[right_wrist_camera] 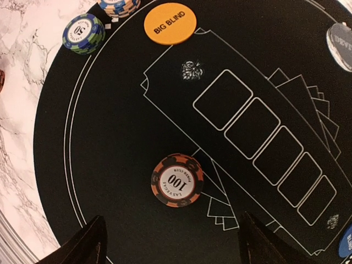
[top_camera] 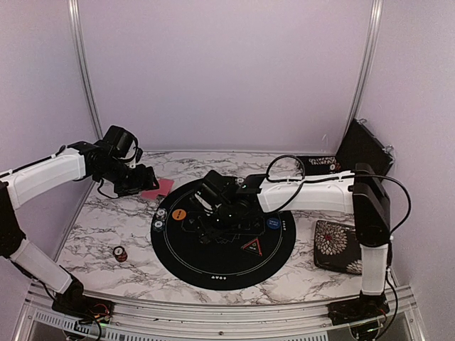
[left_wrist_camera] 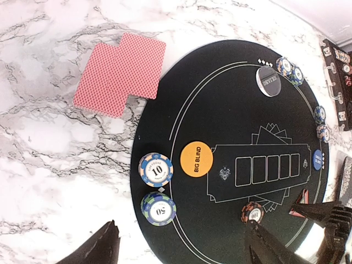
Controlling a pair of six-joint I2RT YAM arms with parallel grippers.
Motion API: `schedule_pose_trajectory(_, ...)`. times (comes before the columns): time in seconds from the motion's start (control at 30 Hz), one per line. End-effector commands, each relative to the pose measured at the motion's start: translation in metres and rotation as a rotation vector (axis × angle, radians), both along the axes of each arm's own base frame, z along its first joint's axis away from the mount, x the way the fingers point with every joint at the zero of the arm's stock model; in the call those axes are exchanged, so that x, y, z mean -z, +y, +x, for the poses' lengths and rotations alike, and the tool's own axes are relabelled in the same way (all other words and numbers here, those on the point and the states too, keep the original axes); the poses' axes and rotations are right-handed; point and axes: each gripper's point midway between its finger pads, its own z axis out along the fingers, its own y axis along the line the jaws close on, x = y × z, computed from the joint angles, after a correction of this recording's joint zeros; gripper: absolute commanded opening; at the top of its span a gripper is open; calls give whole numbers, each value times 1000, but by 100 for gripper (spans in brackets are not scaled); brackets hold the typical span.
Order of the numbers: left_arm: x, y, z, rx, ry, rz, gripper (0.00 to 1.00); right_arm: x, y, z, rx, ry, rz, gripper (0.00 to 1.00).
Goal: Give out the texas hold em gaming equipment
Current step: Move the pile of poker chips to the small blind area.
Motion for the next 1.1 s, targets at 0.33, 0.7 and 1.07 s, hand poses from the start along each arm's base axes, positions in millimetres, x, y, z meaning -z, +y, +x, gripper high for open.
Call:
schedule_pose_trajectory(0.33, -1, 8, 0, 25, -34, -72, 79, 29, 14, 5, 72, 29, -152, 71)
schedule_pose_trajectory(0.7, 7, 12, 1, 26, -22, -90, 78, 42, 21, 8, 72, 45, -173, 66)
schedule_pose_trajectory(1.07, 15, 14, 1, 29, -10, -99, 77, 51, 25, 13, 79, 42, -204, 61)
